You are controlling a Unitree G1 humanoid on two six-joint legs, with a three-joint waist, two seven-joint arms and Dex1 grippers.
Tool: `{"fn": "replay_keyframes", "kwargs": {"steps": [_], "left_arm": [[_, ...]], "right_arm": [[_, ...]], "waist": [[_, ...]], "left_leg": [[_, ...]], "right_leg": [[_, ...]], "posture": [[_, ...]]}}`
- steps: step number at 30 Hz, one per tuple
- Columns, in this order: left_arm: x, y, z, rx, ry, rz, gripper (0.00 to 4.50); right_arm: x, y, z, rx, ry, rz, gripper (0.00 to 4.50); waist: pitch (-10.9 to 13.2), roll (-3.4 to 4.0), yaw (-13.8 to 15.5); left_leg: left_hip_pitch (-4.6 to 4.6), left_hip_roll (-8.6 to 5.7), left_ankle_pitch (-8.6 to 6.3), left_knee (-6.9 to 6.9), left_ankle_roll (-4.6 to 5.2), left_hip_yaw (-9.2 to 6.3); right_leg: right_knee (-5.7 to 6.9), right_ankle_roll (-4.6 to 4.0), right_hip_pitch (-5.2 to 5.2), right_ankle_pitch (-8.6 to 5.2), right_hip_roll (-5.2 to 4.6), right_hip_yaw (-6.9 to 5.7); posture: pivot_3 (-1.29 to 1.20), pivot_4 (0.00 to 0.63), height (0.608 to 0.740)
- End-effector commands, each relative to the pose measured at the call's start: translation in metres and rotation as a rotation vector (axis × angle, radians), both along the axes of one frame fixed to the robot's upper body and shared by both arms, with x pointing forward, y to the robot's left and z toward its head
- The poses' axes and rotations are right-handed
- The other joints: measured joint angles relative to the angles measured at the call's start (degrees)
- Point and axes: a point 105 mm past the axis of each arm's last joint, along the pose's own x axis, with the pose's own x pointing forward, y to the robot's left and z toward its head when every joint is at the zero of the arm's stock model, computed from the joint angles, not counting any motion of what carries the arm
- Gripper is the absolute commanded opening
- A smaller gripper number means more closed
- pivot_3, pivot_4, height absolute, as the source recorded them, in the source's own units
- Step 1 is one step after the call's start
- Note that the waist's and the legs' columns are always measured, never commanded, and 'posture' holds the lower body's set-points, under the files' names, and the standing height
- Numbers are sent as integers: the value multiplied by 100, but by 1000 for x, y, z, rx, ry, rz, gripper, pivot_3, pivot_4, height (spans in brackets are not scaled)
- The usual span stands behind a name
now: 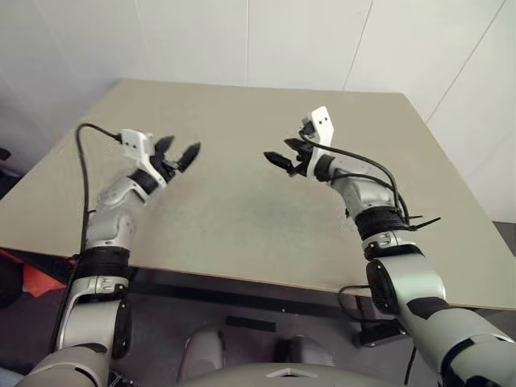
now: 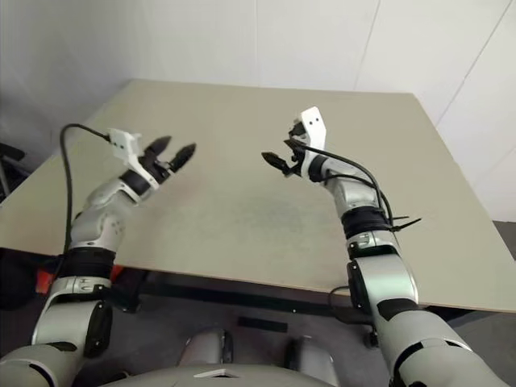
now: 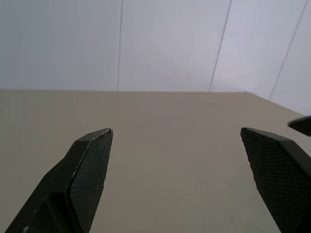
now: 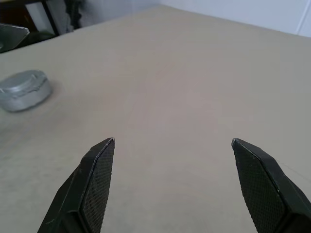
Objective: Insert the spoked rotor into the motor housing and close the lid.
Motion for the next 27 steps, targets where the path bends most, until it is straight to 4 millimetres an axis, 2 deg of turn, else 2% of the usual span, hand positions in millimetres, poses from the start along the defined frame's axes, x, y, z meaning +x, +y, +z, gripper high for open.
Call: {"fn": "replay_keyframes", "kwargs": {"steps": [1,4,7,9,14,27], "left_arm": [[-6,-21,1,70,-27,-88,4474],[-10,-36,-12,96,-3,-131,4474],[-13,-48,-20,102,9,-157,4474],[-13,-53,-22,106,12,-164,4474],[-15,-56,-28,134,30,-186,4474],[-22,-51,-35,161,70,-207,4474]], "right_arm": [[6,-18,11,-113,-138,-38,4356],[2,-31,-7,-172,-101,-30,4356],[-16,-29,-25,-224,-48,115,4356],[-21,-29,-29,-239,-49,154,4356],[-18,-34,-25,-254,-79,120,4356],[2,-40,0,-230,-159,-9,4356]], "waist": [[0,0,3],[0,0,1],[0,0,14],[0,0,17],[1,3,7],[1,4,11]], "left_leg": [[0,0,0,0,0,0],[0,-1,-3,0,5,1],[0,0,-9,2,18,3],[-4,2,-12,7,26,3],[-7,6,-21,32,47,4],[-7,6,-24,39,53,6]], "right_leg": [[0,-1,0,-1,0,0],[-1,-4,0,-2,-1,0],[-2,-5,3,-3,0,-1],[-3,-6,3,-3,0,-3],[5,-7,3,-2,-1,-3],[4,-8,9,-2,-3,-3]], "posture": [[0,0,740],[0,0,740],[0,0,740],[0,0,740],[0,0,740],[0,0,740]]}}
